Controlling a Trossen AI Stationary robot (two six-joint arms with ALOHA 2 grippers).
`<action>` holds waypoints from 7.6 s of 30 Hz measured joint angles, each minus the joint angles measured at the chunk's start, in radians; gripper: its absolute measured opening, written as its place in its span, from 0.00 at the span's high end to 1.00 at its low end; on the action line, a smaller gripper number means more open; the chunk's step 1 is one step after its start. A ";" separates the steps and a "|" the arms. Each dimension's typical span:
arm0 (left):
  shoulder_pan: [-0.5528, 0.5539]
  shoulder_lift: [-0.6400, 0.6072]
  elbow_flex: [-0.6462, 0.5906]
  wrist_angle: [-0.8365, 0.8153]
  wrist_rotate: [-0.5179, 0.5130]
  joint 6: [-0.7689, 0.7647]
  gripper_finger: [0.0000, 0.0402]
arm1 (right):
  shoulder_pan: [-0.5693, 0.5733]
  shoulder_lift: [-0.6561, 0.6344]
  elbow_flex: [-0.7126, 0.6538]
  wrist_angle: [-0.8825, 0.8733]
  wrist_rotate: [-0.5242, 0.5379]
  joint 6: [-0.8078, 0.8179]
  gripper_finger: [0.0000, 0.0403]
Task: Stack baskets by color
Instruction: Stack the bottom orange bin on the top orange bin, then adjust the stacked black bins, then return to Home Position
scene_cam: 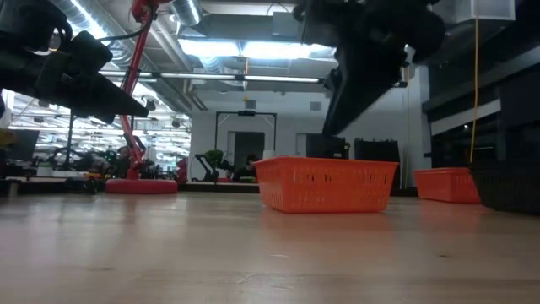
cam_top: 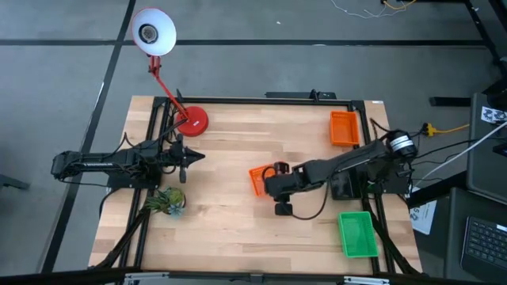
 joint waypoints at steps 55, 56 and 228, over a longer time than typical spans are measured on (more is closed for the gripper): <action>0.000 0.000 0.000 0.066 -0.064 -0.003 1.00 | -0.502 -0.011 0.215 -1.053 0.522 0.919 1.00; 0.000 0.000 0.000 0.066 -0.063 -0.006 1.00 | -0.524 -0.012 0.187 -1.045 0.501 0.927 1.00; 0.000 0.000 0.000 0.087 -0.042 0.008 1.00 | -0.102 -1.098 -1.192 0.839 0.115 -0.185 0.68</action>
